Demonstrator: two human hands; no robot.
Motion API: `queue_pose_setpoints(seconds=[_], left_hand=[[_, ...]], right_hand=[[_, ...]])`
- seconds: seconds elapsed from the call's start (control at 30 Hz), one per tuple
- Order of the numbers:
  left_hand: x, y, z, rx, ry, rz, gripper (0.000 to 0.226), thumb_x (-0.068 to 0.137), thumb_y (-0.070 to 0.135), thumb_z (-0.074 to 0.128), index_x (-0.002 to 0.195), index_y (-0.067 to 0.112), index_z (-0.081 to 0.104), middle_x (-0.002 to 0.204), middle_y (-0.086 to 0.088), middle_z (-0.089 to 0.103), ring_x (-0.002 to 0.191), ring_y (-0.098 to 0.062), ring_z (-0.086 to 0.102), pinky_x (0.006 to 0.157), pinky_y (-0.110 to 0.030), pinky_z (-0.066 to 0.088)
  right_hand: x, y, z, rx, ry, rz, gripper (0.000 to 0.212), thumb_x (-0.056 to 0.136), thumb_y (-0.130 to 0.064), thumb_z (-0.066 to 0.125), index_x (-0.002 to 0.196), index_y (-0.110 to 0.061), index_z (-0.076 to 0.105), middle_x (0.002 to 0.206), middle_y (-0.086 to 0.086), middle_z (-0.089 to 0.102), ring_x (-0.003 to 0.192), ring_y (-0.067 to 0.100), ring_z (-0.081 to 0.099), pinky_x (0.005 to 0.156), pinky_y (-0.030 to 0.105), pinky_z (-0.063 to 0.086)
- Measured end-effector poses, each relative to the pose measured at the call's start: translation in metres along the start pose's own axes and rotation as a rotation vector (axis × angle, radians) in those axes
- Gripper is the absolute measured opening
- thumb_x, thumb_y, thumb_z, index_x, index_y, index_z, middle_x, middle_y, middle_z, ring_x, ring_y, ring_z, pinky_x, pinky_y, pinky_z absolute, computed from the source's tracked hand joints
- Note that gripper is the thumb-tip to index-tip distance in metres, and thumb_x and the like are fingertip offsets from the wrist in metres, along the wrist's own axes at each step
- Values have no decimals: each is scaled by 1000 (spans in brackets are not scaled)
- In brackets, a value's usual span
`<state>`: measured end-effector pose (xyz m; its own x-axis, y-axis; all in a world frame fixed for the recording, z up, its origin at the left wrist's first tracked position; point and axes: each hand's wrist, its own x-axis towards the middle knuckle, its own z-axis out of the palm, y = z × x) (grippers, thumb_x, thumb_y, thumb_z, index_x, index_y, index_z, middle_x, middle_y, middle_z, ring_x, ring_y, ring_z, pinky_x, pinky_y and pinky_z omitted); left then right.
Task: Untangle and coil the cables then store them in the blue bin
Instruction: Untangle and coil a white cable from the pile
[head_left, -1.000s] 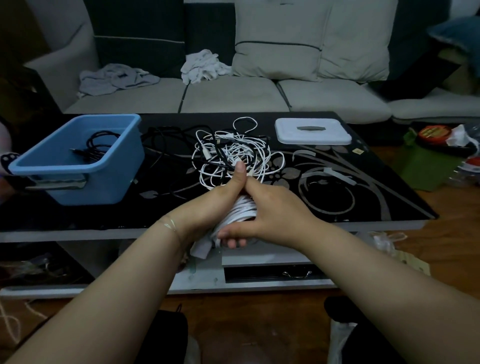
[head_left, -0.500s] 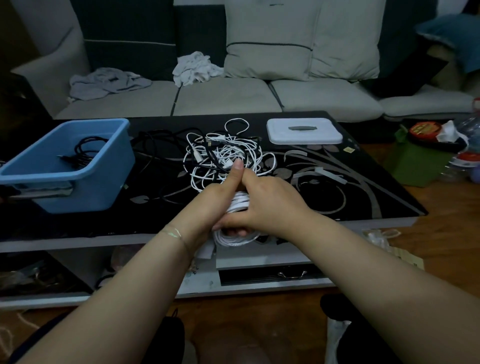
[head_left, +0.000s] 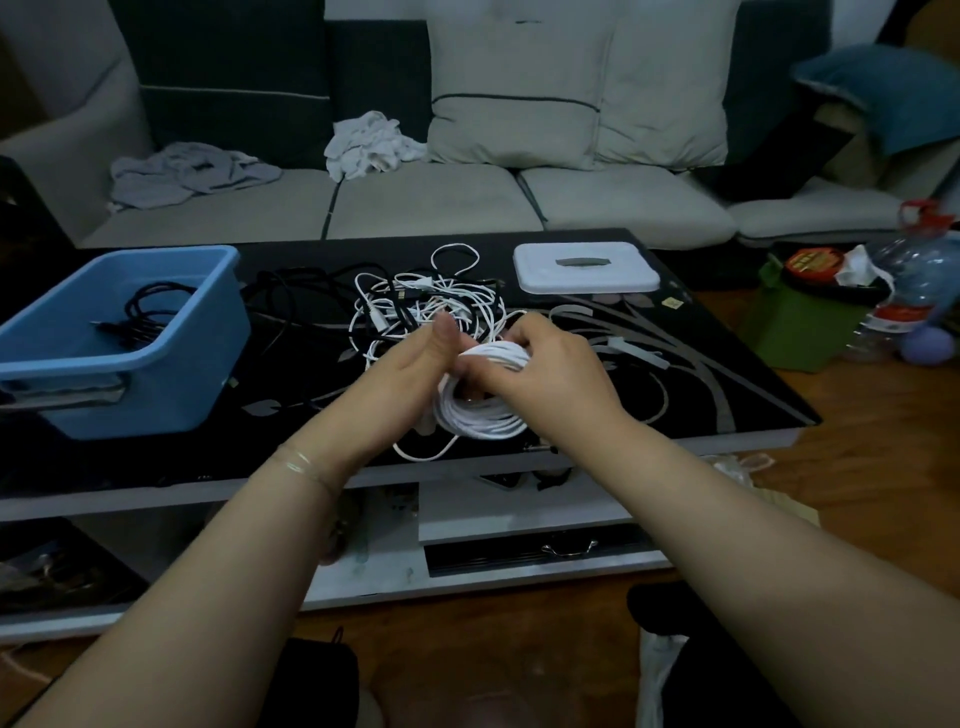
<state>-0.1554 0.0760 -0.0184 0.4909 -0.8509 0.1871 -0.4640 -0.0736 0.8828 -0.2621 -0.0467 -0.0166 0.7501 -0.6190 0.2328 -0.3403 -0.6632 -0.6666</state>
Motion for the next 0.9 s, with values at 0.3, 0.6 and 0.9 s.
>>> queue_pose_setpoints(seconds=[0.3, 0.6, 0.9], left_hand=[[6, -9, 26, 64, 266, 58, 56, 82, 74, 31, 107, 30, 54, 80, 24, 60, 71, 4, 55, 75, -31, 46], [14, -10, 26, 165, 292, 89, 36, 95, 52, 36, 97, 30, 64, 81, 10, 68, 79, -6, 63, 76, -36, 51], [29, -13, 34, 194, 309, 11, 36, 93, 53, 36, 94, 35, 67, 81, 8, 69, 82, -9, 63, 79, -39, 51]], right_hand=[[6, 3, 16, 132, 16, 74, 41, 84, -61, 52, 90, -20, 50, 92, 2, 61, 86, 23, 55, 67, 33, 41], [9, 0, 10, 451, -195, 9, 69, 89, -63, 20, 121, -20, 63, 119, -8, 62, 110, 3, 51, 93, 20, 33], [76, 79, -37, -153, 140, 205, 30, 88, -55, 55, 95, -26, 58, 96, -5, 65, 91, 20, 61, 77, 35, 50]])
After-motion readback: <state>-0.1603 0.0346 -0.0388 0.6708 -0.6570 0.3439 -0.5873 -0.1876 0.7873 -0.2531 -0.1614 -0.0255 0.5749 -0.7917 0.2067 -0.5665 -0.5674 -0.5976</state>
